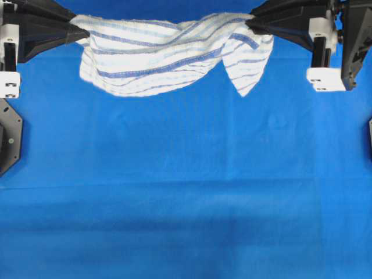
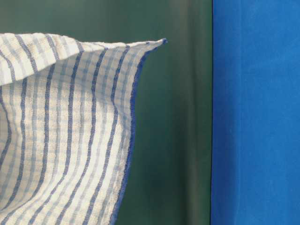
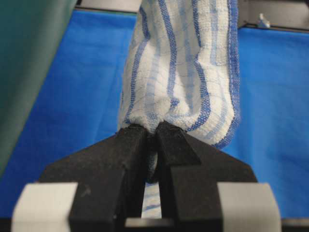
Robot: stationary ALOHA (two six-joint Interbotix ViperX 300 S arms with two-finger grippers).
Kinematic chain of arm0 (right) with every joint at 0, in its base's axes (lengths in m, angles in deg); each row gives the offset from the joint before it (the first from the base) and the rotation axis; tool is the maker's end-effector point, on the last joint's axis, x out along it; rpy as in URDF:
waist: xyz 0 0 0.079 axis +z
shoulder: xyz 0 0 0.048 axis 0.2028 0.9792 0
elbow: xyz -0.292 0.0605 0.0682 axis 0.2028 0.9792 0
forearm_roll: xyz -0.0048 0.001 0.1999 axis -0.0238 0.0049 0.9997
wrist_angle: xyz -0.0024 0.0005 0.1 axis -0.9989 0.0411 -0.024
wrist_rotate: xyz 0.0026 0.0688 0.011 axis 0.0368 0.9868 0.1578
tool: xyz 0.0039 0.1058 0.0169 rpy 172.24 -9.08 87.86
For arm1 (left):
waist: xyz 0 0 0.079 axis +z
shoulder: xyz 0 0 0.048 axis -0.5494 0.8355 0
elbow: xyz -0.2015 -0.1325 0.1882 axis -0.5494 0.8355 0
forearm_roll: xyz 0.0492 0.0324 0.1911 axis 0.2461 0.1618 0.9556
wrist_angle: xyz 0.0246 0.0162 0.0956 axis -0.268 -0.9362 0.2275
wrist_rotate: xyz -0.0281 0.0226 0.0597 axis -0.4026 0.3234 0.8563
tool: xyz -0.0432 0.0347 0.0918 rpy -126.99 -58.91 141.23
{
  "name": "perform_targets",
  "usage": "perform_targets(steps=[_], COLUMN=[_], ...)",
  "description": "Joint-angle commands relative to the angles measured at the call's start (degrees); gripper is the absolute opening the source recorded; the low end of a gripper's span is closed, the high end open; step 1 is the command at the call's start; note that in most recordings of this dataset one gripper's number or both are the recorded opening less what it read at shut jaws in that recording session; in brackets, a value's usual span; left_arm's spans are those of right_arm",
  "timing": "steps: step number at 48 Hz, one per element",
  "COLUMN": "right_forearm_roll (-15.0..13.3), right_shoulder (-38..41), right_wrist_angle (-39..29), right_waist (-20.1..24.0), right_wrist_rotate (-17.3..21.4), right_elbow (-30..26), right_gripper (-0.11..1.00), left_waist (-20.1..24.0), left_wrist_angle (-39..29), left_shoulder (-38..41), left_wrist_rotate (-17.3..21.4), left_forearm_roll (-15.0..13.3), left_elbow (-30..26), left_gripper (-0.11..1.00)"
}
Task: Lift the towel with both arms.
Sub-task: 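Lift the towel again with both grippers, spreading them apart, then open both grippers to drop the towel onto the table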
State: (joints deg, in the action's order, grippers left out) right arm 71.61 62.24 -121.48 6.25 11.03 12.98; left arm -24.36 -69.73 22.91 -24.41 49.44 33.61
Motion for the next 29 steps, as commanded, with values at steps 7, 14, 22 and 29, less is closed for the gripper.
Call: perform_targets(steps=[7,14,22,29], right_forearm_roll=[-0.2,-0.2,-0.2,-0.2], right_shoulder=[-1.5,-1.6,-1.6,-1.6], right_wrist_angle=[0.2,0.2,0.2,-0.4], right_waist=[0.0,0.0,0.0,0.0], right_wrist_rotate=[0.3,0.5,0.4,0.6], right_elbow=[-1.1,-0.9,-0.4,0.4], right_gripper=[0.05,0.39,0.66,0.63], left_waist=[0.1,0.1,-0.4,-1.4], left_wrist_angle=[1.1,1.4,1.4,1.4], left_shoulder=[-0.6,-1.1,-1.1,-1.0], left_wrist_rotate=[0.4,0.4,0.3,0.1], left_forearm_roll=[-0.1,0.0,-0.1,-0.1], left_elbow=[-1.3,-0.9,0.6,1.9], left_gripper=[0.16,0.61,0.91,0.9])
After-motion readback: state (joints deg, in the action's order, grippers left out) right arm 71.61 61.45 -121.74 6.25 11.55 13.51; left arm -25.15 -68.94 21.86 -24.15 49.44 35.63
